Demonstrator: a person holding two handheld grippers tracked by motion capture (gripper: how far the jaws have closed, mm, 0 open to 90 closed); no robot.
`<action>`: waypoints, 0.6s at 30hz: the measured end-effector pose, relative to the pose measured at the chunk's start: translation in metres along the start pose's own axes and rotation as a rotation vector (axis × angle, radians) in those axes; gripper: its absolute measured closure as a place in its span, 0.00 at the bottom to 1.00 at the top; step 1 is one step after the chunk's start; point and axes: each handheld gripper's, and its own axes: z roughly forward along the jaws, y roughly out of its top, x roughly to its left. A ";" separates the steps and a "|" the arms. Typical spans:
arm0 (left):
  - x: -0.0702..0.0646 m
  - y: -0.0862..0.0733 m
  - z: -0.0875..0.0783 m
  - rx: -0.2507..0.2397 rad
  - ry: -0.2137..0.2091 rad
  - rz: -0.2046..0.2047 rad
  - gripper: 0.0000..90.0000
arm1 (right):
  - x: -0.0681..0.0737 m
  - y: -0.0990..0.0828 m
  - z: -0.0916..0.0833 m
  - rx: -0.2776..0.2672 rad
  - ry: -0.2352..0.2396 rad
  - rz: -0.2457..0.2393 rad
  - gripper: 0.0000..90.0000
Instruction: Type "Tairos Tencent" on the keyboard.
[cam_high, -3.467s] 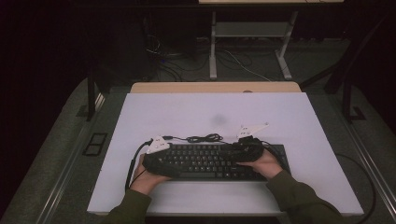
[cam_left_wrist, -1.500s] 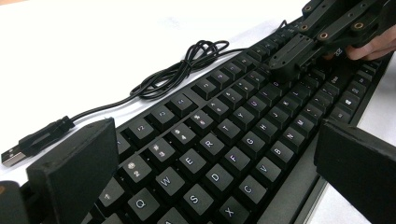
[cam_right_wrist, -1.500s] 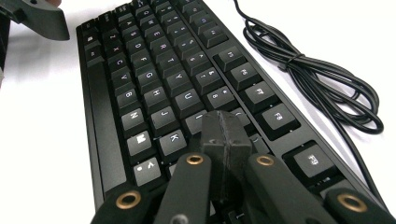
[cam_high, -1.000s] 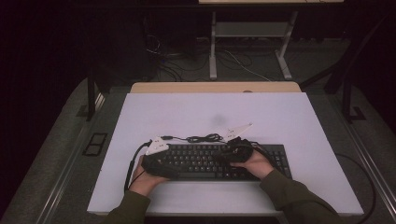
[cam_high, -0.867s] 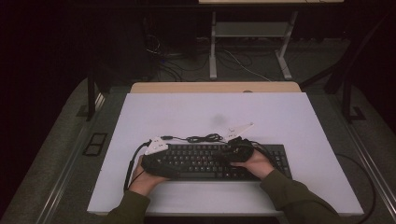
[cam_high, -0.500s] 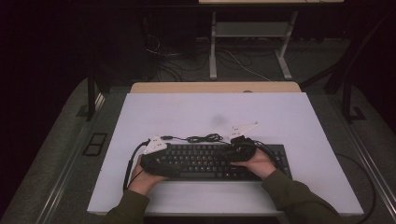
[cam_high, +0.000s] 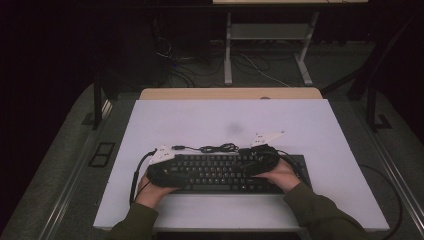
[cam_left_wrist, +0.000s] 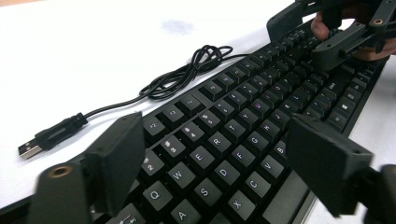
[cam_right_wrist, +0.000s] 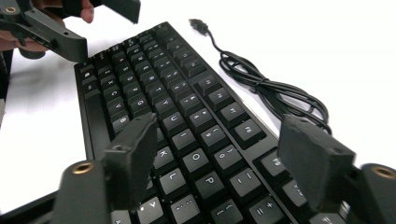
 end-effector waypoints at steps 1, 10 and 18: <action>0.000 0.000 -0.001 -0.002 -0.003 0.001 0.25 | 0.000 0.000 -0.001 -0.007 -0.005 0.000 0.29; -0.001 -0.001 -0.002 0.010 0.002 0.042 0.51 | -0.001 -0.006 -0.011 -0.022 -0.038 0.015 0.24; 0.001 -0.001 0.003 0.036 -0.023 0.039 0.78 | -0.004 -0.011 -0.020 -0.040 -0.060 0.028 0.22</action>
